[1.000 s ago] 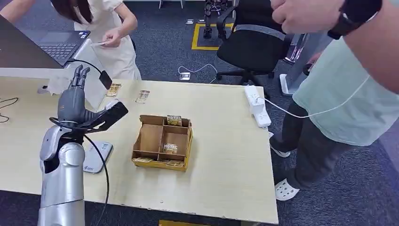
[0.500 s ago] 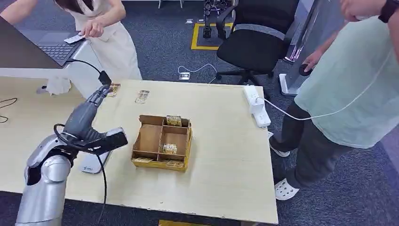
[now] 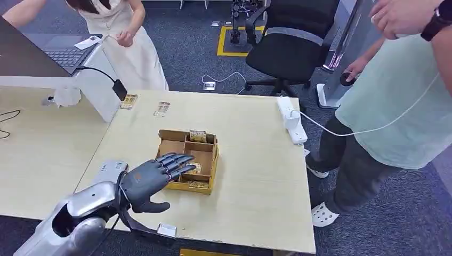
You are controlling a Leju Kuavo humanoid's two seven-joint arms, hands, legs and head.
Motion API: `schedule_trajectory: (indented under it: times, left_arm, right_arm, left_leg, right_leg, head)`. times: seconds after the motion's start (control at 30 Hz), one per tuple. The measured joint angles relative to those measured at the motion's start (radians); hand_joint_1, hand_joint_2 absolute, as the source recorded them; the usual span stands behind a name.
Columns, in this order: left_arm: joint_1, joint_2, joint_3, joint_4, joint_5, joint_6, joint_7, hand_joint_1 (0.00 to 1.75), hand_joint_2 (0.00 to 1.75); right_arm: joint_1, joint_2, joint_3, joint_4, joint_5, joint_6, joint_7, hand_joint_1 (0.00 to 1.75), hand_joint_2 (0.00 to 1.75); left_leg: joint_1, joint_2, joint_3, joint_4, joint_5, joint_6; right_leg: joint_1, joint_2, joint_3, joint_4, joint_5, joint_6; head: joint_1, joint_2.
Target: Pass the card to the sensor for recognition and then transmit it.
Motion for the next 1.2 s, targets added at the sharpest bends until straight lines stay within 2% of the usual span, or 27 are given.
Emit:
schedule_trajectory:
  times: [0.13, 0.23, 0.37, 0.5, 0.63, 0.8, 0.9, 1.0, 1.2]
  left_arm:
    - [0.003, -0.016, -0.058, -0.001, -0.054, 0.013, 0.04, 0.0, 1.75]
    - [0.014, -0.042, -0.082, -0.001, -0.127, 0.028, 0.096, 0.0, 1.75]
    - [0.027, -0.119, -0.084, 0.004, -0.289, 0.044, 0.191, 0.0, 1.75]
    - [0.028, -0.185, -0.084, 0.018, -0.329, 0.044, 0.206, 0.0, 1.75]
    - [0.033, -0.22, -0.079, 0.029, -0.351, 0.035, 0.218, 0.0, 1.75]
    - [0.035, -0.304, -0.016, 0.069, -0.485, 0.024, 0.256, 0.0, 1.75]
    - [0.035, -0.351, 0.033, 0.083, -0.514, 0.012, 0.256, 0.0, 1.75]
    - [0.04, -0.383, 0.071, 0.097, -0.525, -0.009, 0.256, 0.0, 1.75]
    - [0.054, -0.426, 0.147, 0.129, -0.581, -0.009, 0.266, 0.0, 1.75]
  right_arm:
    - [0.0, 0.0, 0.0, 0.003, 0.007, 0.0, -0.018, 0.0, 0.0]
    - [0.001, 0.0, -0.006, 0.003, 0.009, 0.001, -0.021, 0.0, 0.0]
    - [0.002, 0.0, -0.007, 0.002, -0.013, 0.004, -0.001, 0.0, 0.0]
    - [0.002, 0.0, -0.005, -0.001, -0.023, 0.007, 0.01, 0.0, 0.0]
    - [0.001, 0.0, -0.004, -0.002, -0.025, 0.013, 0.011, 0.0, 0.0]
    - [-0.006, 0.0, -0.024, 0.001, 0.044, 0.037, -0.032, 0.0, 0.0]
    - [-0.006, 0.0, -0.028, 0.001, 0.046, 0.042, -0.034, 0.0, 0.0]
    - [-0.006, 0.0, -0.028, 0.001, 0.042, 0.048, -0.032, 0.0, 0.0]
    - [-0.006, 0.0, -0.028, 0.0, 0.041, 0.051, -0.027, 0.0, 0.0]
  left_leg:
    - [0.0, 0.0, 0.0, 0.0, 0.0, 0.0]
    - [0.0, 0.0, 0.0, 0.0, 0.0, 0.0]
    - [0.0, 0.0, -0.001, 0.0, 0.0, 0.0]
    - [0.0, 0.0, -0.001, 0.0, 0.0, 0.0]
    - [0.0, 0.0, -0.001, 0.0, 0.0, 0.0]
    - [0.0, -0.002, -0.001, 0.0, 0.0, 0.001]
    - [0.0, -0.001, -0.002, 0.0, 0.0, 0.001]
    - [0.0, -0.001, -0.002, 0.0, 0.0, 0.001]
    - [0.0, -0.001, -0.002, 0.0, 0.0, 0.001]
  right_leg:
    - [0.0, 0.0, 0.0, 0.0, 0.0, 0.0]
    - [0.0, 0.0, 0.0, 0.0, 0.0, 0.0]
    - [0.0, 0.0, 0.0, 0.0, 0.0, 0.0]
    - [0.0, -0.001, 0.0, 0.0, 0.0, 0.0]
    - [0.0, -0.001, 0.0, 0.0, 0.0, 0.0]
    - [0.0, -0.002, 0.0, 0.0, 0.0, 0.0]
    - [0.0, -0.002, 0.0, 0.0, 0.0, 0.0]
    - [0.0, -0.002, 0.0, 0.0, 0.0, 0.0]
    - [0.0, -0.002, 0.0, 0.0, 0.0, 0.0]
  head:
    - [0.0, 0.0]
    - [0.0, 0.0]
    - [0.0, 0.0]
    - [0.0, 0.0]
    - [0.0, 0.0]
    - [0.0, 0.0]
    - [0.0, 0.0]
    - [0.0, 0.0]
    - [0.0, 0.0]
